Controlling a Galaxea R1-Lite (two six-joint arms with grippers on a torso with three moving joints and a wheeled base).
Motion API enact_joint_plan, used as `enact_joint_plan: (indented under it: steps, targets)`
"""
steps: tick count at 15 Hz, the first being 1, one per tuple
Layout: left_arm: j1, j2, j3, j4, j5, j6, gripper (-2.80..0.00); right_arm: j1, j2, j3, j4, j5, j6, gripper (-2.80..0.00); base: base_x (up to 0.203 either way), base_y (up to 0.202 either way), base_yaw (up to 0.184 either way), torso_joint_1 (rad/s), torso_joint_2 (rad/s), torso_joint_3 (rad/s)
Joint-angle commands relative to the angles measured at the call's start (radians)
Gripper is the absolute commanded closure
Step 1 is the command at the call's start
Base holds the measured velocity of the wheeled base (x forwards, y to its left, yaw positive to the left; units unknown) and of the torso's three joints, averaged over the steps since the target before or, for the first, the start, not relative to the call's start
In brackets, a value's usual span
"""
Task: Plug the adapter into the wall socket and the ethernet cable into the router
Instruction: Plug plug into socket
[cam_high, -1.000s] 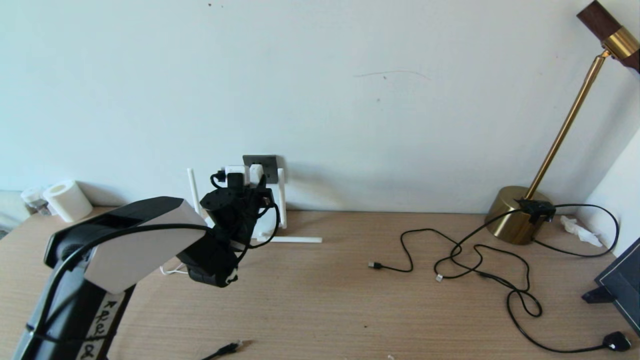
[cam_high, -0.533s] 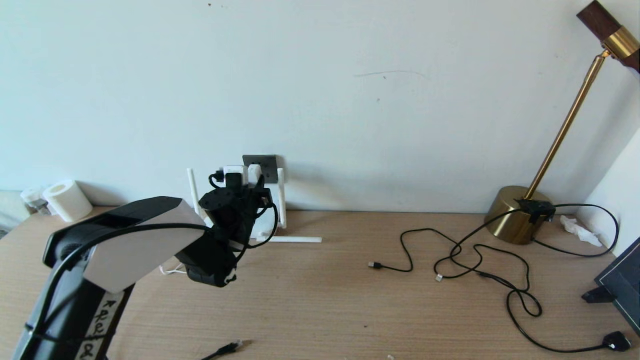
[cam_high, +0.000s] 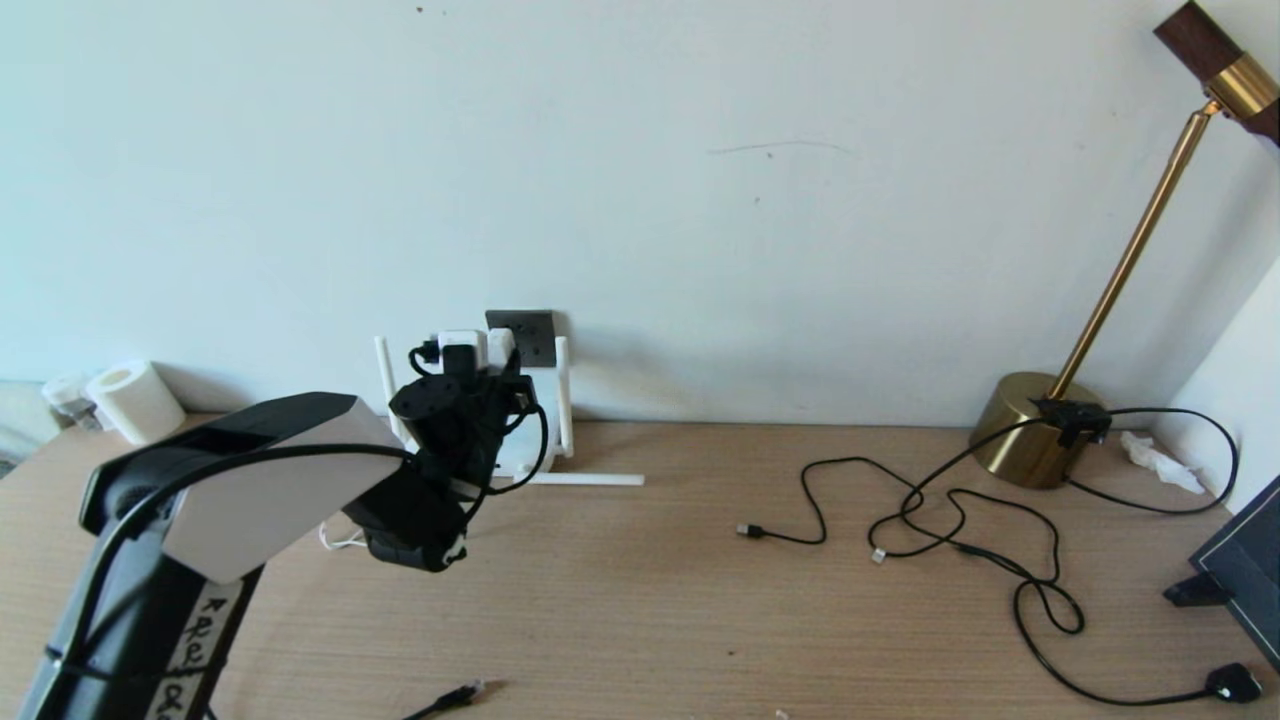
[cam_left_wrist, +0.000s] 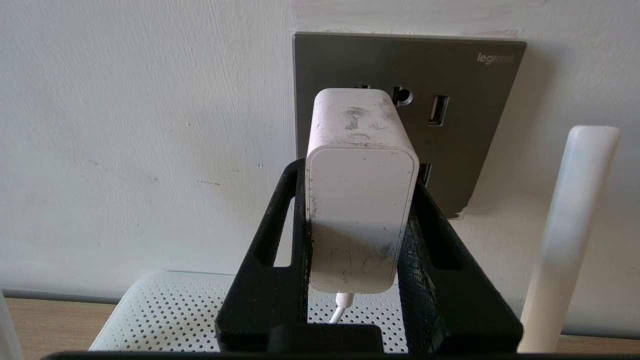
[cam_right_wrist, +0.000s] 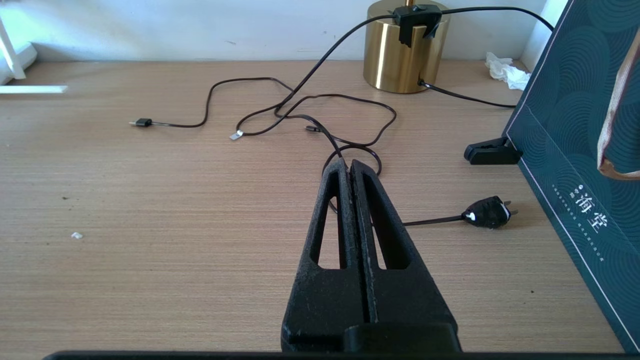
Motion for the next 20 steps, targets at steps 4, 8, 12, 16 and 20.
enact_joint_plan:
  steps: [4, 8, 12, 16, 20]
  targets:
    - [0.000, -0.002, -0.001, -0.008, 0.000, 0.002, 0.00, 0.000, 0.001, 0.000, -0.001, 0.000, 0.001, 0.00, 0.000, 0.000, 0.000, 0.000, 0.00, 0.000]
    - [0.000, -0.006, -0.001, -0.008, 0.000, 0.002, 0.00, 0.000, 0.000, 0.000, -0.001, 0.001, 0.001, 0.00, 0.000, 0.000, 0.000, 0.000, 0.00, 0.000]
    - [-0.006, -0.006, -0.001, -0.008, 0.000, 0.002, 0.00, 0.000, 0.000, 0.000, -0.001, 0.001, 0.001, 0.00, 0.000, 0.000, 0.000, 0.000, 0.00, 0.000]
    - [-0.018, -0.006, -0.001, -0.008, 0.001, 0.003, 0.00, 0.000, 0.000, 0.000, -0.001, 0.000, 0.001, 0.00, 0.000, 0.000, 0.000, 0.000, 0.00, 0.000]
    - [-0.018, -0.006, -0.001, -0.008, 0.001, 0.003, 0.00, 0.000, 0.000, 0.000, -0.001, 0.001, 0.001, 0.00, 0.000, 0.000, 0.000, 0.000, 0.00, 0.000]
